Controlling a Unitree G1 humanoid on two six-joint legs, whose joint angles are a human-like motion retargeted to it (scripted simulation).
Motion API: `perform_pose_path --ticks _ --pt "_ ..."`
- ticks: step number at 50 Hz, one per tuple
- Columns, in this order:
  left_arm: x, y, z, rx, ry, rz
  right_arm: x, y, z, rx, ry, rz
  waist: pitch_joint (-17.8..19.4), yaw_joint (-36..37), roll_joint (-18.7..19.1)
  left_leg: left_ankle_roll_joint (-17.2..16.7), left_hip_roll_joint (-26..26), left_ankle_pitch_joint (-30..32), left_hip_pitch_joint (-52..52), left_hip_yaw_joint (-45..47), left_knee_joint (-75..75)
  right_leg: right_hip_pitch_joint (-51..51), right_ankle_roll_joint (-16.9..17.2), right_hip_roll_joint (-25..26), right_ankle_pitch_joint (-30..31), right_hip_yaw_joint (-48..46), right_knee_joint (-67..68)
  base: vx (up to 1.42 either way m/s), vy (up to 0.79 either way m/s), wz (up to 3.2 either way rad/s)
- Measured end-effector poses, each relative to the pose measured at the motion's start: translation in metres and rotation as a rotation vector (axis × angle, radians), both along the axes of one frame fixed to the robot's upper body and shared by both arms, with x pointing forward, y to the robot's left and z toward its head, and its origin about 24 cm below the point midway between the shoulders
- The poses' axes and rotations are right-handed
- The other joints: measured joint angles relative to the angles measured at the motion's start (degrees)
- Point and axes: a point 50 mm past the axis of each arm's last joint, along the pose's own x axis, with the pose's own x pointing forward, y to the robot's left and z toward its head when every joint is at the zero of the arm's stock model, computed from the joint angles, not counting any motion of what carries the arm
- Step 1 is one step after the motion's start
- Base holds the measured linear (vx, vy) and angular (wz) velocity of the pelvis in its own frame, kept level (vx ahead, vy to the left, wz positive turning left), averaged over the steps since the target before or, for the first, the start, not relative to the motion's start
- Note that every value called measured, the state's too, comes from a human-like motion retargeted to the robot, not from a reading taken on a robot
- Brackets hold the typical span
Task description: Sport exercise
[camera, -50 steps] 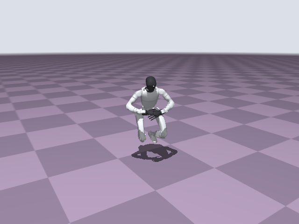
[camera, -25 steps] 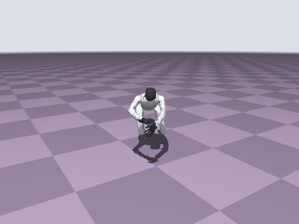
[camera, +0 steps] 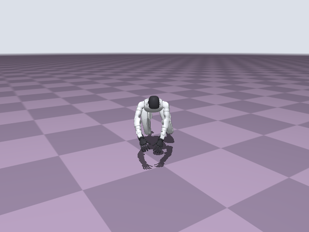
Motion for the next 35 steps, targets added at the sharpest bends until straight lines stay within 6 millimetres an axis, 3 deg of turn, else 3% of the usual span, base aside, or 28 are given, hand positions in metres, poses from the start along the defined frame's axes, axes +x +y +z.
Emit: perform_pose_path --ticks 10,20,25,29,32,35 --pt "-0.002 0.015 -0.006 0.014 -0.158 0.051 0.002 0.01 -0.025 0.088 -0.156 0.073 0.66 -0.61 1.03 0.16 0.37 -0.39 1.83 1.12 -1.06 2.47 0.74 -0.5 -1.52 -0.71 -1.7 0.04 -0.01 -0.1" --pt "-0.012 0.019 0.0 0.003 -0.367 0.044 -0.009 0.027 -0.036 0.164 -0.396 0.147 0.34 -1.66 2.04 -0.72 0.45 -0.36 3.06 0.99 0.42 4.43 1.06 -1.44 -5.15 -1.06 -0.98 0.01 0.01 -0.09" --pt "-0.019 0.005 -0.004 -0.032 -0.419 -0.018 -0.02 0.048 -0.036 0.165 -0.505 0.219 -0.45 -2.46 2.25 -1.14 0.28 -0.34 3.3 0.78 1.88 5.66 1.15 -2.05 -8.68 -1.1 -0.21 0.0 0.0 0.0" --pt "-0.029 -0.02 -0.003 -0.105 -0.435 -0.12 -0.04 0.077 -0.024 0.163 -0.603 0.343 -1.84 -3.12 2.17 -1.43 0.12 -0.33 3.29 0.38 3.52 6.96 1.26 -2.8 -12.92 -1.3 0.56 0.02 0.06 -0.66" --pt "-0.049 -0.039 0.022 -0.194 -0.524 -0.233 -0.067 0.1 -0.004 0.172 -0.707 0.47 -2.88 -3.22 2.02 -1.99 0.29 -0.19 3.68 -0.16 5.02 7.89 1.09 -3.39 -15.67 -1.57 0.93 0.0 0.08 -6.65" --pt "-0.08 -0.055 0.053 -0.297 -0.643 -0.377 -0.105 0.12 0.019 0.189 -0.825 0.627 -4.44 -2.63 1.98 -3.19 1.09 1.09 4.22 -0.99 6.59 8.52 0.47 -4.37 -15.8 -1.81 1.3 -0.05 0.05 -20.67"
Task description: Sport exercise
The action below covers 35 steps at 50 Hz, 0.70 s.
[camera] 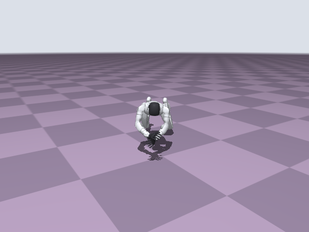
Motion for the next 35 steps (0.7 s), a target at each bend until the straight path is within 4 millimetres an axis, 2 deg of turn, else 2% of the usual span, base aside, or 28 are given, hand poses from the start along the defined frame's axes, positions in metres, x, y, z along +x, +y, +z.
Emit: perform_pose_path --ticks 1,3,5,8,10,12,14,16,18,20,23,25,27,29,31,33,35 --pt "-0.012 -0.005 0.01 -0.023 -0.043 -0.055 -0.014 0.005 0.007 -0.001 -0.046 0.052 -0.7 0.16 -0.05 -0.49 0.12 0.54 0.31 -0.29 0.59 0.72 -0.34 -0.99 0.01 0.05 0.62 -0.06 -0.04 -14.76" --pt "-0.038 -0.012 0.03 -0.061 -0.133 -0.158 -0.043 0.013 0.02 -0.003 -0.137 0.147 -1.95 0.32 -0.32 -1.43 0.12 1.76 1.12 -0.9 1.77 2.74 -1.09 -3.72 0.07 0.33 2.23 -0.01 -0.07 -7.79" --pt "-0.063 -0.018 0.048 -0.081 -0.213 -0.242 -0.068 0.015 0.03 -0.004 -0.217 0.225 -3.34 0.4 -0.78 -2.2 0.1 2.91 2.04 -1.51 2.98 5.14 -1.86 -7.12 0.19 0.98 4.23 0.04 -0.08 -3.73" --pt "-0.087 -0.023 0.068 -0.069 -0.287 -0.293 -0.091 0.013 0.043 0.0 -0.282 0.278 -5.41 0.38 -1.41 -3.3 -0.09 4.61 3.42 -2.77 4.37 7.91 -2.4 -11.31 1.67 2.8 6.82 0.05 -0.06 -1.74" --pt "-0.092 -0.025 0.08 -0.035 -0.298 -0.267 -0.094 0.008 0.052 0.0 -0.276 0.261 -6.8 0.41 -1.62 -4.06 -0.31 5.54 4.16 -3.66 4.87 8.64 -2.3 -12.63 3.6 4.2 7.96 0.02 -0.03 -0.82" --pt "-0.084 -0.022 0.091 0.021 -0.264 -0.177 -0.083 0.002 0.063 -0.012 -0.217 0.186 -8.11 0.28 -1.77 -4.42 -0.53 5.86 4.6 -4.28 4.94 8.74 -2.37 -13.58 5.09 5.42 8.78 0.0 -0.02 -0.7" --pt "-0.068 -0.013 0.101 0.093 -0.198 -0.035 -0.063 -0.01 0.073 -0.037 -0.111 0.063 -9.42 -0.04 -1.83 -5.04 -0.97 6.02 5.51 -4.53 4.51 8.65 -2.26 -13.88 6.78 6.56 9.18 -0.02 -0.01 -0.69" --pt "-0.048 0.004 0.11 0.171 -0.11 0.14 -0.037 -0.029 0.084 -0.074 0.025 -0.106 -10.52 -0.53 -1.92 -5.82 -1.62 5.91 6.69 -4.47 3.65 8.28 -2.19 -13.86 8.24 7.61 9.22 -0.03 -0.01 -0.68" --pt "-0.032 0.029 0.12 0.252 -0.014 0.329 -0.011 -0.059 0.093 -0.11 0.18 -0.315 -11.37 -1.17 -2.18 -6.81 -2.53 5.64 8.16 -4.28 2.54 7.76 -2.25 -13.58 9.82 8.56 9.11 -0.04 -0.01 -0.66" --pt "-0.021 0.058 0.128 0.331 0.081 0.518 0.007 -0.102 0.1 -0.137 0.337 -0.543 -11.96 -1.91 -2.61 -7.95 -3.74 5.32 10.06 -4.12 1.21 7.5 -2.28 -12.96 11.24 9.47 8.62 -0.04 0.0 -0.53" --pt "-0.013 0.108 0.136 0.444 0.234 0.795 0.018 -0.173 0.101 -0.161 0.574 -0.868 -12.68 -3.13 -3.31 -9.67 -6.05 4.86 13.76 -4.14 -0.73 8.2 -2.56 -11.9 13.17 10.73 6.99 -0.04 0.0 -0.3" --pt "-0.001 0.145 0.124 0.526 0.373 0.968 0.028 -0.229 0.078 -0.169 0.76 -1.058 -14.47 -4.04 -4.21 -10.8 -7.85 4.54 16.49 -4.2 -1.83 9.34 -2.8 -11.33 14.31 11.4 5.61 -0.02 0.0 -0.1" --pt "0.009 0.185 0.109 0.598 0.514 1.133 0.028 -0.291 0.044 -0.159 0.943 -1.24 -14.6 -4.41 -5.54 -11.74 -9.7 4.17 19.58 -4.05 -2.69 11.8 -3.13 -10.92 15.07 11.78 3.97 0.0 0.0 0.0" --pt "0.011 0.227 0.092 0.644 0.663 1.275 0.011 -0.356 0.006 -0.128 1.13 -1.414 -14.62 -4.15 -7.07 -12.72 -11.59 3.7 22.5 -3.42 -3.77 14.61 -3.38 -10.7 15.42 11.72 2.13 0.0 0.0 0.0" --pt "0.008 0.276 0.07 0.663 0.841 1.39 -0.021 -0.412 -0.031 -0.09 1.32 -1.568 -14.61 -3.58 -8.18 -13.42 -13.31 3.23 24.99 -2.44 -5.17 17.47 -3.75 -10.85 15.27 11.19 -0.05 0.0 0.0 0.0" --pt "-0.006 0.333 0.04 0.651 1.053 1.473 -0.06 -0.451 -0.06 -0.065 1.511 -1.675 -14.57 -3.14 -8.25 -13.97 -14.7 2.61 27.46 -1.33 -7.08 20.59 -4.1 -11.34 14.57 9.96 -2.73 0.0 0.0 0.09" --pt "-0.033 0.39 0.004 0.619 1.28 1.517 -0.09 -0.47 -0.081 -0.077 1.7 -1.718 -14.52 -3.56 -7.09 -14.24 -15.57 1.92 30.13 -0.29 -9.37 24.11 -4.22 -12.04 13.39 7.84 -5.77 0.02 -0.01 0.3"
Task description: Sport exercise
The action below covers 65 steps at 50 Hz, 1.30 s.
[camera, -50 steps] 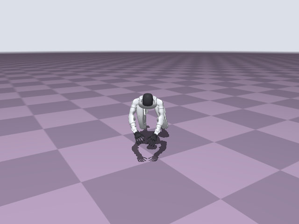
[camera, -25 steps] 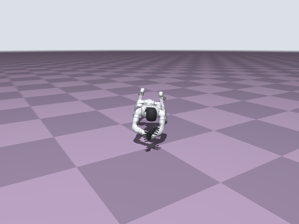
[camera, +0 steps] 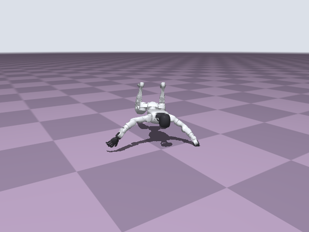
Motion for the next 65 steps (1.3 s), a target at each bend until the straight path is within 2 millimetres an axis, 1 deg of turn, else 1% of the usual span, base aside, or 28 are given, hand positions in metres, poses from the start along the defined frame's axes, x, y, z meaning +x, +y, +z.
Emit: perform_pose_path --ticks 2,4,6,8,10,11,14,16,17,20,22,24,27,29,30,33,36,40,42,43,46,48,50,53,55,60,63,65 --pt "-0.034 0.042 -0.033 -0.106 0.124 0.102 -0.012 -0.002 -0.017 0.093 0.134 -0.015 0.23 -1.07 1.82 0.11 0.0 -0.92 3.02 0.77 -2.88 3.83 -0.08 -0.6 -1.5 -2.73 -3.18 0.03 0.0 0.52" --pt "-0.06 0.06 -0.056 -0.203 0.223 0.13 -0.013 0.005 -0.032 0.196 0.248 0.017 0.54 -1.87 3.23 0.66 0.57 -1.72 5.72 1.4 -5.75 7.2 -0.02 -1.09 -3.09 -5.45 -6.0 0.04 0.0 0.74" --pt "-0.07 0.06 -0.072 -0.286 0.296 0.081 -0.006 0.02 -0.047 0.292 0.33 0.098 1.0 -2.04 4.21 1.3 1.37 -2.61 8.02 1.88 -8.5 10.1 0.17 -1.18 -4.93 -7.77 -8.44 0.04 0.0 0.85" --pt "-0.064 0.045 -0.085 -0.348 0.339 -0.043 0.007 0.043 -0.061 0.366 0.378 0.225 1.66 -1.52 4.67 1.97 2.08 -3.24 9.53 2.26 -11.06 12.24 0.29 -1.37 -7.08 -9.48 -10.29 0.02 0.01 0.76" --pt "-0.047 0.014 -0.098 -0.391 0.361 -0.236 0.024 0.076 -0.073 0.414 0.39 0.408 2.3 -0.6 4.67 2.59 2.51 -3.4 10.02 2.64 -13.36 13.55 0.2 -2.05 -9.71 -10.61 -11.5 -0.01 0.02 0.46" --pt "-0.035 -0.01 -0.105 -0.402 0.365 -0.366 0.033 0.098 -0.078 0.418 0.376 0.527 2.61 0.0 4.6 2.98 2.7 -3.45 9.8 2.84 -14.22 13.83 0.07 -2.64 -11.18 -10.91 -11.68 -0.03 0.03 0.28" --pt "-0.013 -0.103 -0.126 -0.432 0.355 -0.826 0.052 0.181 -0.086 0.404 0.283 0.949 3.22 2.07 5.23 4.12 4.16 -3.54 7.92 3.45 -15.78 12.82 -0.53 -3.71 -13.43 -11.35 -12.18 -0.08 0.02 0.3" --pt "-0.018 -0.177 -0.132 -0.453 0.298 -1.185 0.054 0.245 -0.083 0.375 0.156 1.276 2.92 3.46 6.49 4.91 5.84 -3.54 5.51 3.83 -15.49 10.59 -0.79 -3.58 -13.53 -11.26 -11.83 -0.1 0.01 0.37" --pt "-0.028 -0.212 -0.13 -0.464 0.244 -1.368 0.05 0.276 -0.08 0.363 0.069 1.444 2.67 4.1 7.27 5.21 6.76 -3.54 4.29 3.98 -14.99 9.41 -0.88 -3.26 -13.54 -11.16 -11.27 -0.07 0.0 0.44" --pt "-0.073 -0.297 -0.11 -0.479 -0.027 -1.884 0.024 0.357 -0.063 0.367 -0.295 1.933 2.0 5.67 9.26 5.41 9.24 -3.54 1.78 4.32 -12.55 7.08 -0.77 -1.67 -13.54 -10.9 -8.5 -0.02 0.0 0.47" --pt "-0.102 -0.334 -0.092 -0.489 -0.25 -2.163 -0.002 0.393 -0.05 0.423 -0.588 2.199 1.48 6.27 9.61 5.2 10.58 -3.54 1.11 4.87 -10.5 6.63 -0.32 -0.6 -13.54 -10.94 -6.21 0.03 -0.01 0.38" --pt "-0.126 -0.359 -0.075 -0.522 -0.471 -2.381 -0.028 0.415 -0.036 0.507 -0.868 2.406 0.83 6.6 9.76 4.89 11.93 -3.53 0.96 5.78 -8.33 6.74 0.21 0.12 -13.5 -11.35 -3.92 0.06 -0.01 0.3" --pt "-0.155 -0.383 -0.053 -0.596 -0.791 -2.599 -0.059 0.434 -0.018 0.64 -1.239 2.613 0.48 6.69 9.91 4.48 14.07 -3.41 2.19 7.76 -5.28 8.38 0.97 0.26 -13.34 -12.6 -0.84 0.07 -0.01 0.23" --pt "-0.166 -0.393 -0.04 -0.66 -0.972 -2.667 -0.072 0.44 -0.007 0.71 -1.438 2.684 0.32 6.53 9.82 4.38 15.43 -3.31 3.82 9.25 -3.65 10.29 1.33 -0.38 -13.22 -13.74 0.67 0.06 -0.01 0.09" --pt "-0.17 -0.396 -0.034 -0.696 -1.052 -2.687 -0.077 0.443 -0.002 -0.716 1.479 -2.617 0.11 6.45 9.74 4.37 16.14 -3.26 4.66 10.0 -2.91 11.25 1.4 -0.82 -13.17 -14.35 1.36 0.0 0.0 0.0" --pt "-0.175 -0.404 -0.017 -0.784 -1.24 -2.683 -0.084 0.447 0.014 -0.691 1.571 -2.426 -0.01 6.25 9.5 4.76 18.17 -3.06 7.76 11.76 -1.04 14.38 1.42 -2.18 -12.73 -15.92 2.77 0.0 0.0 0.0" --pt "-0.171 -0.408 0.0 -0.845 -1.374 -2.622 -0.083 0.449 0.032 -0.647 1.685 -2.322 -0.04 6.36 9.45 5.71 20.37 -1.13 10.54 12.55 0.39 17.14 0.85 -3.68 -10.75 -16.77 3.61 -0.03 0.02 -0.14" --pt "-0.153 -0.411 0.027 -0.865 -1.476 -2.468 -0.068 0.451 0.063 -0.554 1.885 -2.29 -0.08 7.01 9.5 7.55 23.31 2.4 13.48 12.05 2.94 20.27 -0.5 -5.88 -7.6 -16.63 5.37 -0.07 0.05 -0.34" --pt "-0.135 -0.414 0.043 -0.832 -1.49 -2.342 -0.052 0.453 0.085 -0.497 2.02 -2.333 -0.08 7.47 9.47 8.49 24.89 4.44 14.08 11.02 4.38 20.87 -1.36 -7.16 -5.58 -15.88 6.61 -0.1 0.06 -0.54" --pt "-0.123 -0.415 0.053 -0.8 -1.488 -2.266 -0.042 0.453 0.097 0.444 -2.021 2.285 -0.09 7.73 9.47 8.94 25.7 5.42 14.2 10.43 5.13 21.01 -1.8 -7.78 -4.72 -15.36 7.28 -0.09 0.06 -0.64" --pt "-0.08 -0.409 0.084 -0.63 -1.437 -1.972 -0.003 0.448 0.139 0.253 -1.865 2.021 -0.08 8.15 9.29 9.95 27.77 7.36 13.83 8.14 6.52 20.17 -3.0 -9.82 -2.68 -12.98 9.01 -0.07 0.04 -0.88" --pt "-0.049 -0.394 0.108 -0.464 -1.36 -1.734 0.027 0.435 0.168 0.096 -1.69 1.802 -0.07 7.93 8.96 10.53 28.78 7.77 12.98 6.51 6.43 18.4 -3.73 -11.36 -2.21 -10.7 9.52 -0.03 0.02 -1.21" --pt "-0.029 -0.368 0.132 -0.276 -1.253 -1.485 0.05 0.408 0.198 -0.069 -1.491 1.539 -0.04 7.22 8.36 11.1 29.27 7.33 11.61 4.99 5.64 15.6 -4.32 -12.94 -2.29 -8.11 9.44 0.0 0.0 -1.41" --pt "-0.021 -0.321 0.162 -0.027 -1.079 -1.148 0.061 0.357 0.228 -0.25 -1.22 1.168 1.12 5.83 7.41 11.58 28.22 5.67 9.45 3.15 3.56 10.86 -4.61 -14.2 -2.31 -3.96 8.52 0.02 -0.01 -1.34" --pt "-0.008 -0.286 0.161 0.062 -0.936 -0.944 0.077 0.324 0.222 -0.284 -1.039 0.986 0.58 4.74 7.18 11.73 27.11 4.82 8.71 2.01 1.94 8.64 -4.65 -13.7 -1.97 -1.65 7.39 0.02 0.0 -0.95" --pt "0.016 -0.194 0.134 0.2 -0.639 -0.544 0.113 0.235 0.169 -0.305 -0.665 0.68 -0.07 2.96 6.47 10.73 23.69 3.9 6.87 -0.14 -1.05 5.46 -4.26 -9.02 -1.14 1.54 4.8 0.01 0.02 -0.58" --pt "0.019 -0.145 0.114 0.244 -0.502 -0.371 0.116 0.174 0.128 -0.306 -0.488 0.538 0.67 3.04 5.34 9.45 20.98 3.57 5.8 -0.78 -1.73 4.76 -3.99 -6.42 -0.86 2.42 3.75 -0.01 0.02 -0.44" --pt "0.019 -0.118 0.099 0.261 -0.411 -0.289 0.106 0.132 0.096 -0.298 -0.376 0.447 1.68 3.82 4.11 8.44 18.85 3.5 5.31 -0.96 -1.91 4.71 -3.77 -5.33 -0.65 2.85 3.03 -0.01 0.02 -0.42"
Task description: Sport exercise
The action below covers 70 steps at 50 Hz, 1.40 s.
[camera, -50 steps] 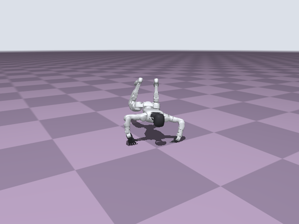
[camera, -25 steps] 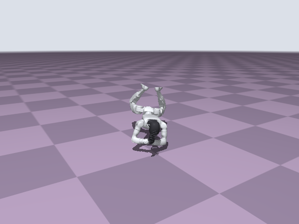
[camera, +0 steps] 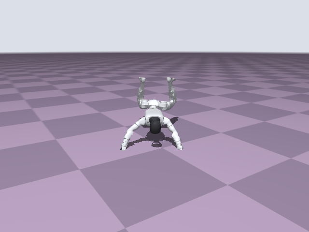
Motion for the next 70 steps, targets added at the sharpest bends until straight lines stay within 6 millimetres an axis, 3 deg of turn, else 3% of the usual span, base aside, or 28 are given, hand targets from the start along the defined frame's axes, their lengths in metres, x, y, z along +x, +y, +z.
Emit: perform_pose_path --ticks 3,5,8,10,12,15,19,24,27,32,38,46,53,58,60,63,67,70 --pt "0.0 0.034 -0.026 -0.008 0.118 0.085 -0.026 -0.05 -0.042 0.016 0.13 -0.119 2.15 1.75 -1.64 -1.16 -3.07 -0.59 -0.29 0.15 -0.12 0.64 0.17 0.37 -0.4 0.13 -1.27 0.0 0.01 -0.42" --pt "-0.001 0.056 -0.049 -0.027 0.208 0.113 -0.044 -0.071 -0.063 0.031 0.215 -0.164 3.83 2.84 -2.18 -1.56 -5.01 -1.34 -0.15 0.14 -0.25 1.45 0.34 0.08 -1.04 -0.06 -2.45 0.01 0.0 -0.36" --pt "-0.008 0.086 -0.088 -0.068 0.348 0.108 -0.054 -0.072 -0.083 0.054 0.326 -0.132 6.2 3.03 -1.82 -1.6 -7.01 -3.09 0.34 0.09 -0.66 3.09 0.43 -1.0 -2.61 -0.94 -4.37 0.02 -0.01 -0.35" --pt "-0.016 0.097 -0.114 -0.101 0.438 0.07 -0.05 -0.06 -0.092 0.068 0.387 -0.057 7.52 2.41 -1.23 -1.38 -7.79 -4.36 0.59 -0.13 -1.01 4.3 0.32 -1.8 -3.86 -1.82 -5.6 0.03 -0.01 -0.32" --pt "-0.021 0.095 -0.135 -0.129 0.522 -0.011 -0.039 -0.037 -0.1 0.08 0.436 0.063 8.54 1.52 -0.72 -0.93 -7.81 -5.78 0.52 -0.22 -1.28 5.33 0.02 -2.66 -5.24 -2.85 -6.37 0.03 0.0 -0.34" --pt "-0.023 0.067 -0.16 -0.163 0.634 -0.208 -0.024 0.006 -0.111 0.101 0.492 0.282 9.62 0.83 -0.63 -0.42 -7.99 -6.8 -0.37 -0.19 -2.0 6.45 -0.39 -4.01 -7.23 -4.56 -7.03 0.01 0.01 -0.42" --pt "-0.022 -0.009 -0.187 -0.18 0.78 -0.576 -0.017 0.081 -0.13 0.113 0.561 0.637 10.15 1.28 -0.89 -0.18 -8.21 -6.89 -2.57 0.54 -2.58 6.96 -0.96 -5.09 -9.9 -6.71 -6.51 0.0 0.02 -0.28" --pt "-0.046 -0.122 -0.208 -0.15 0.891 -1.108 -0.037 0.179 -0.152 0.127 0.597 1.126 9.31 2.76 -0.6 -0.85 -7.88 -6.91 -5.7 2.56 -2.24 6.34 -0.47 -3.65 -12.61 -9.32 -5.26 0.0 0.0 0.06" --pt "-0.072 -0.174 -0.208 -0.124 0.861 -1.399 -0.058 0.225 -0.157 0.151 0.548 1.403 8.37 3.78 0.38 -1.43 -7.02 -6.88 -7.22 3.98 -1.38 5.32 -0.1 -1.35 -12.66 -10.91 -4.86 0.01 0.0 0.43" --pt "-0.112 -0.229 -0.199 -0.055 0.69 -1.785 -0.095 0.276 -0.152 0.175 0.371 1.792 6.8 4.73 1.87 -2.22 -5.08 -6.79 -8.44 6.83 0.54 4.36 0.73 2.54 -12.68 -13.56 -3.98 0.03 0.0 0.48" --pt "-0.152 -0.264 -0.173 -0.023 0.333 -2.161 -0.134 0.31 -0.131 0.166 0.037 2.145 5.23 4.97 3.22 -2.06 -2.03 -6.59 -6.9 10.35 2.97 5.16 1.9 4.86 -12.58 -16.06 -1.87 0.03 0.0 0.25" --pt "-0.196 -0.278 -0.128 -0.117 -0.331 -2.539 -0.178 0.328 -0.092 0.191 -0.642 2.477 3.05 4.33 4.68 -0.62 1.87 -2.37 -2.85 13.84 5.11 8.02 2.41 3.5 -9.8 -18.33 1.04 0.0 0.0 0.0" --pt "-0.207 -0.272 -0.096 -0.292 -0.801 -2.618 -0.188 0.33 -0.059 0.34 -1.144 2.498 1.09 4.09 6.19 1.12 5.51 1.41 1.76 14.89 6.68 11.01 1.34 0.49 -3.55 -19.65 1.97 -0.02 0.01 -0.21" --pt "-0.182 -0.272 -0.069 -0.387 -0.938 -2.452 -0.162 0.335 -0.03 0.412 -1.245 2.302 -0.57 3.98 6.8 2.25 8.43 3.07 4.28 14.73 7.95 12.1 1.08 -2.14 0.07 -19.97 2.78 -0.04 0.02 -0.61" --pt "-0.159 -0.273 -0.052 -0.411 -0.942 -2.297 -0.138 0.338 -0.012 0.407 -1.204 2.149 -1.32 3.88 6.8 2.7 9.32 3.22 4.75 14.4 8.44 11.86 1.18 -3.47 1.26 -19.77 3.11 -0.03 0.02 -0.95" --pt "-0.107 -0.267 -0.018 -0.43 -0.891 -1.951 -0.089 0.336 0.024 0.378 -1.054 1.844 -1.71 3.71 6.2 3.61 10.52 3.46 4.69 13.73 8.76 10.26 1.46 -5.63 2.91 -18.39 3.21 -0.03 0.02 -1.24" --pt "-0.05 -0.23 0.031 -0.389 -0.771 -1.424 -0.035 0.303 0.076 0.298 -0.83 1.376 -1.27 2.94 4.67 4.93 11.16 2.53 2.77 12.61 8.95 5.4 1.4 -7.94 3.98 -14.82 3.59 -0.01 0.01 -1.74" --pt "-0.041 -0.197 0.058 -0.314 -0.682 -1.108 -0.025 0.26 0.109 0.231 -0.728 1.047 0.13 2.06 3.27 5.82 10.02 0.77 0.14 11.1 9.33 0.2 1.01 -8.48 4.09 -11.06 3.97 0.01 0.0 -1.86"
